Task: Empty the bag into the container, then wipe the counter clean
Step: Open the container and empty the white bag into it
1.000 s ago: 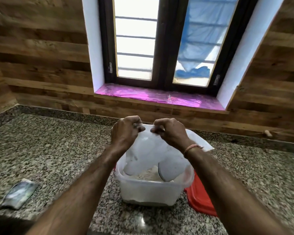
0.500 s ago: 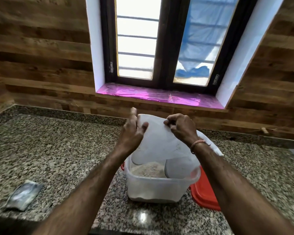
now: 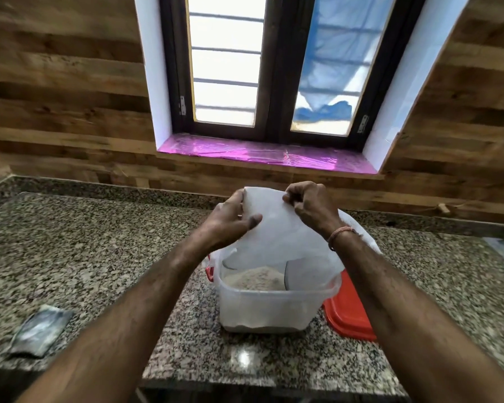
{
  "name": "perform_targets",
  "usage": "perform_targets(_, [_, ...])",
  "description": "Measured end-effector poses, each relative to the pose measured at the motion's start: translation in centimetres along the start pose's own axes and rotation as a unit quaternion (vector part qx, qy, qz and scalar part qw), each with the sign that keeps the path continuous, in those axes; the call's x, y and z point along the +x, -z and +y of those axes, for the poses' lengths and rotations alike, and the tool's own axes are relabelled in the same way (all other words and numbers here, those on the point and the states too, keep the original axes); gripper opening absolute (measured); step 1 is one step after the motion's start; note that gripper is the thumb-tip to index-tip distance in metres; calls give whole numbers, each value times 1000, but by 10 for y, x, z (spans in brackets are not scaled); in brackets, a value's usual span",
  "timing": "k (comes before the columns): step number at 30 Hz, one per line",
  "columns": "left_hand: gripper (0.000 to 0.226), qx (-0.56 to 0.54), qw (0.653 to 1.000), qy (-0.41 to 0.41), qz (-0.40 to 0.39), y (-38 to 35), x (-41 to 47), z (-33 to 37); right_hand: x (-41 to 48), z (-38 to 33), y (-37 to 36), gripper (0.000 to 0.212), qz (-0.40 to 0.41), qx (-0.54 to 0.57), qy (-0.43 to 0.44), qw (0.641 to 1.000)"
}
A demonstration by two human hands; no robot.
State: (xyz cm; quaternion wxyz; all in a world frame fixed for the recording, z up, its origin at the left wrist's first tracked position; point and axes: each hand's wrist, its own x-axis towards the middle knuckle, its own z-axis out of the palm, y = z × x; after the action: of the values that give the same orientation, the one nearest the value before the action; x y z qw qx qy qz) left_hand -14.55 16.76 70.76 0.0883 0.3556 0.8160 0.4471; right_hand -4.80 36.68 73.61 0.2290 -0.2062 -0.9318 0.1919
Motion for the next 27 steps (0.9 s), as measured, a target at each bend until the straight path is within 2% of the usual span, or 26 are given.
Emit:
perform_targets(1, [82, -10, 1000, -10, 11, -3, -1, -1, 0, 1, 1, 12, 1, -5, 1, 1000])
perform_targets(3, [91, -25, 989, -33, 141, -4, -4, 0, -2, 2, 3, 9, 8, -17, 10, 1000])
perform_targets(4, [88, -15, 983, -34, 178, -3, -4, 3, -3, 1, 4, 8, 11, -28, 18, 999])
perform_targets(6, [71, 39, 990, -35, 133, 0, -1, 7, -4, -5, 5, 7, 4, -63, 46, 997])
perform_targets(8, [60, 157, 981, -57, 103, -1, 1, 12, -4, -13, 4, 8, -8, -91, 80, 993])
perform_targets(10, [49, 254, 953, -101, 134, -5, 1, 23, -4, -21, 2, 8, -16, -96, 121, 988])
perform_targets(11, [34, 278, 943, -113, 146, -8, 2, 29, -5, -23, 1, 7, -20, -102, 140, 985])
perform_targets(13, [7, 249, 950, -90, 165, -7, 6, 37, -6, -22, 4, 6, -43, -103, 150, 982])
perform_targets(16, [14, 185, 969, -2, 165, 5, 11, 22, -7, 4, 27, 24, -72, -105, 79, 989])
perform_targets(19, [16, 188, 974, 18, 125, 13, 11, 4, -12, 40, 51, 14, -51, -149, 21, 987])
perform_targets(21, [7, 245, 958, -41, 143, 5, 12, 9, -12, 46, 54, 8, -31, -147, 26, 988])
perform_targets(22, [9, 275, 947, -86, 141, -4, 15, 18, -11, 43, 53, 9, -24, -136, 41, 990])
perform_targets(24, [36, 304, 938, -141, 86, -26, 21, 43, -6, 33, 50, 10, 0, -98, 91, 991])
perform_targets(25, [39, 293, 943, -142, 71, -36, 25, 54, -3, 28, 49, 9, 9, -81, 110, 991])
perform_targets(27, [27, 252, 956, -122, 84, -46, 32, 65, 2, 25, 49, 9, 57, -60, 113, 990])
